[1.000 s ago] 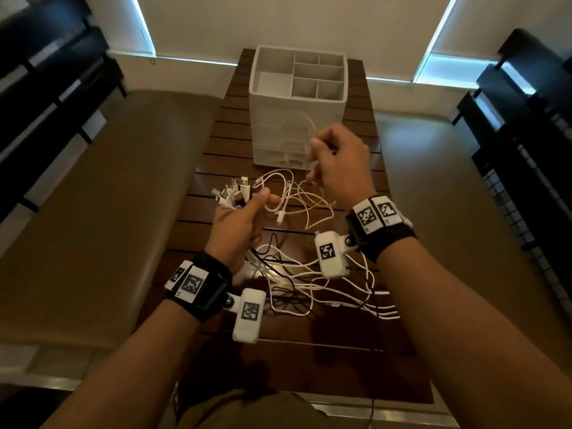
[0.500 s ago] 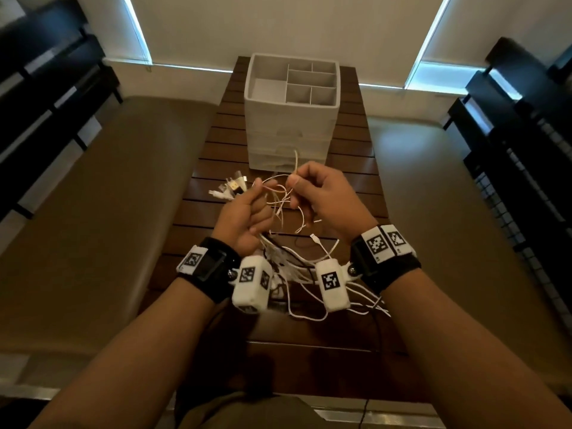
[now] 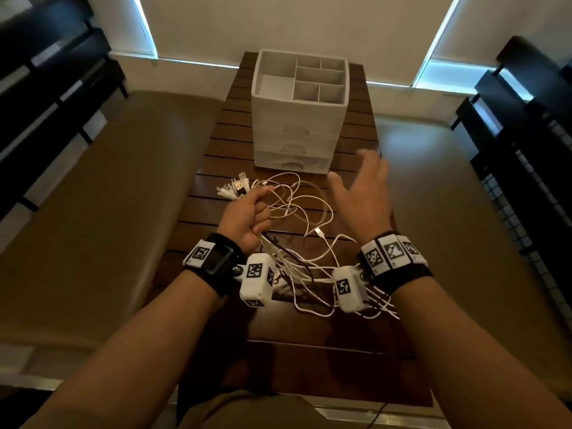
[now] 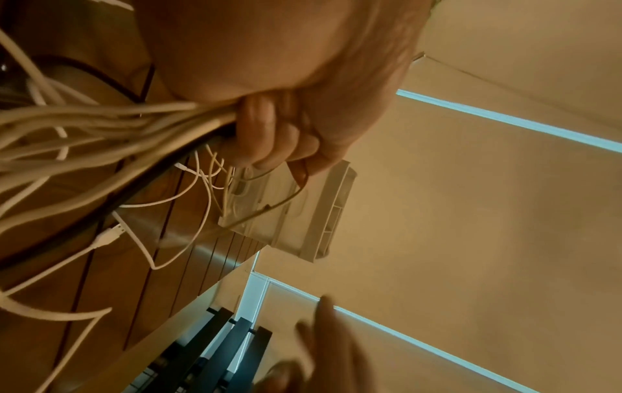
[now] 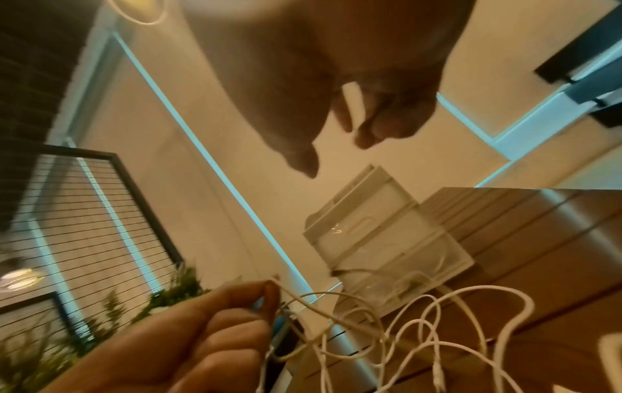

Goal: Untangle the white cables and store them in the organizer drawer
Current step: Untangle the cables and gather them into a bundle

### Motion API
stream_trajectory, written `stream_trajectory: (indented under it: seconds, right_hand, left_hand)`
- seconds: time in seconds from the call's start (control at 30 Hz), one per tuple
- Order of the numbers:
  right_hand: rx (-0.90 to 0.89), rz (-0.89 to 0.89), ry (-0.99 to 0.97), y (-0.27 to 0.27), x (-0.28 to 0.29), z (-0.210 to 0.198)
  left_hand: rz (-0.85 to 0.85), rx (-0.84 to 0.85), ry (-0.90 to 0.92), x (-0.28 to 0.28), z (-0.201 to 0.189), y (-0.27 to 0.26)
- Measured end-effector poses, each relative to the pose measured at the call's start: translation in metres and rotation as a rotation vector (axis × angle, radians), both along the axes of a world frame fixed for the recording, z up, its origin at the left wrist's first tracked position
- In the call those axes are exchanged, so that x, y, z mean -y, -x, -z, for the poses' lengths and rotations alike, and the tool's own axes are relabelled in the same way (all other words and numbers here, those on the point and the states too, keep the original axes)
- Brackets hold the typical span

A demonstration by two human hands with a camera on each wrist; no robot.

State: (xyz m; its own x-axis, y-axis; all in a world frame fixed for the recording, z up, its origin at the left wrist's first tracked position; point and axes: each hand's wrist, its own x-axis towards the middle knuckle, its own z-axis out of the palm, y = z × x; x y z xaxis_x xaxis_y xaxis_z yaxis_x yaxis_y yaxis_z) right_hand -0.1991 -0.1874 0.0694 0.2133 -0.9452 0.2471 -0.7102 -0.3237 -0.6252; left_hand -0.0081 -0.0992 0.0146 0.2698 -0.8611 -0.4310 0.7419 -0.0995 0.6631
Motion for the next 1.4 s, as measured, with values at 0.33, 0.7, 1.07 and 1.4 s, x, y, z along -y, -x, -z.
stream_trajectory:
  seconds: [0.33,0.7,1.07,1.4]
  right_hand:
    - [-0.25,-0.734,-0.129,-0.026,-0.024,0.031]
    - [-0.091,-0.671,-0.106,-0.021,-0.018,0.024]
    - [-0.482,-0.046,-0.039,0.052,0.027,0.039]
    - [-0.067,-0.606,-0.238,-0.033,-0.02,0.0]
  left_hand:
    - [0.017,-0.07,0.139,-0.008,-0.017,-0.01]
    - [0.135,0.016,0.149,-0.008,-0.014,0.004]
    - [-0.094,0.014,0.084,-0.01,-0.009,-0.035]
    - [0.039,0.207,0.018,-0.012,-0.005,0.001]
